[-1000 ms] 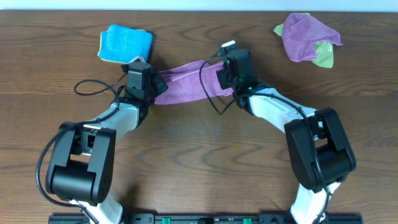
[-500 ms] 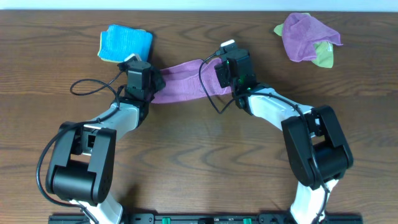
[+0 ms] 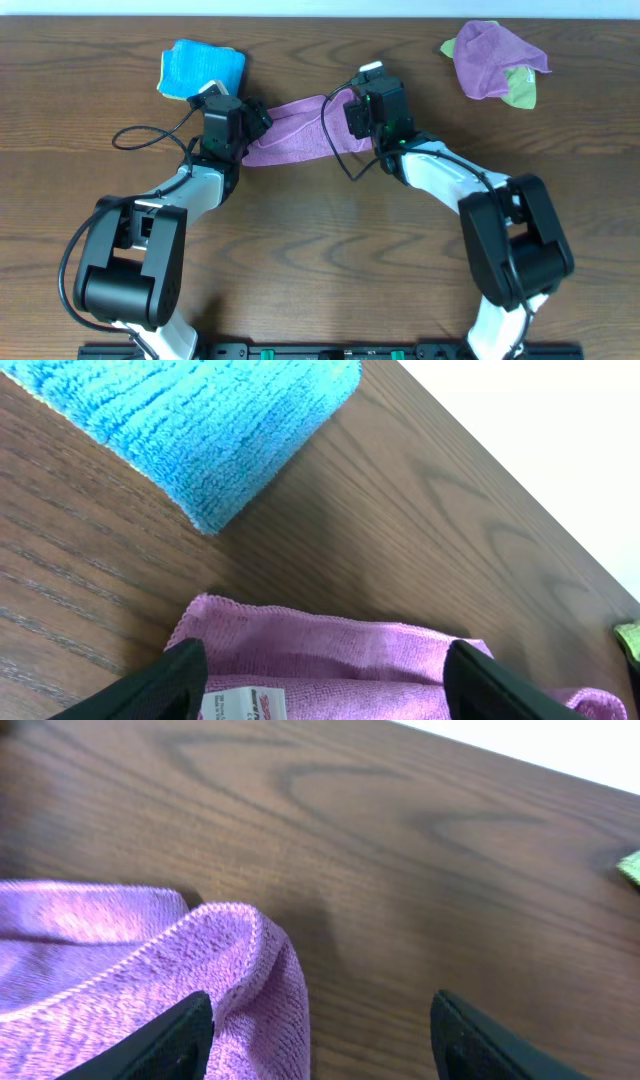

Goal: Fold the cloth

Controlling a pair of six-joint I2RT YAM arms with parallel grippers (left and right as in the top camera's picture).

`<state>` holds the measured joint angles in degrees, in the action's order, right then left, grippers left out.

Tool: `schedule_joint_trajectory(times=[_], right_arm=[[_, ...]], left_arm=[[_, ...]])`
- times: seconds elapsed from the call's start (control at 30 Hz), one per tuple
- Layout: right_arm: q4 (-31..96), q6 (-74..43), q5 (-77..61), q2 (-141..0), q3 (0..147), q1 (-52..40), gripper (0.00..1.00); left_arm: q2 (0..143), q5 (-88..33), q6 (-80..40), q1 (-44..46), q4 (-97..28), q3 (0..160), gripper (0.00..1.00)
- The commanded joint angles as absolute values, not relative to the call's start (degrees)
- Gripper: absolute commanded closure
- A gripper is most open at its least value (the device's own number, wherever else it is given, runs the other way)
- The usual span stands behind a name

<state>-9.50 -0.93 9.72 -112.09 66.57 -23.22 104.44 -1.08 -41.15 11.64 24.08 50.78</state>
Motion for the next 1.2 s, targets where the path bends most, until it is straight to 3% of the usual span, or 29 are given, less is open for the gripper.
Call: schedule_joint_trajectory(times=[0.0,0.1,0.33,0.4,0.6,0.67,0.73,0.87,1.0,1.17], right_arm=[[-7.77,-3.20,10.02,-108.47,66.65,-23.70,0.29],[-3.11,-3.90,9.10,-106.50,66.65,-23.73,0.27],[12.53,-19.86,4.43,-97.93,66.65,-23.09,0.18],[15.25,-24.03,1.02,-96.97,66.65,-22.37,0.12],[18.02,-33.82,-8.64,-98.15,66.63,-19.11,0.10],[17.96,-34.92,-9.69,-98.26,66.63,-18.39,0.09],[17.50,-35.81,-11.79,-98.26,66.63,-17.43,0.10],[17.21,-37.30,-13.69,-98.26,66.63,-16.51,0.09],[17.12,-37.76,-14.94,-99.07,66.63,-16.53,0.09],[16.88,-39.20,-18.22,-102.56,66.63,-16.53,0.08]], left_arm=[[103.20,-3.20,-40.69,11.38,24.08,50.96,0.27],[102.61,-6.79,-40.69,11.38,23.53,50.96,0.29],[101.67,-7.79,-40.18,11.40,18.02,50.98,0.29],[101.67,-6.61,-39.57,11.60,16.36,50.98,0.29],[101.91,-0.75,-36.80,13.23,15.27,51.00,0.36],[101.95,0.54,-36.80,13.72,15.29,51.05,0.41],[102.80,0.86,-36.82,14.15,15.73,51.18,0.54],[106.61,0.62,-36.86,15.05,17.21,52.07,0.63],[109.45,0.60,-36.84,15.38,17.41,54.02,0.85],[112.25,0.93,-36.82,15.40,17.32,56.23,0.90]])
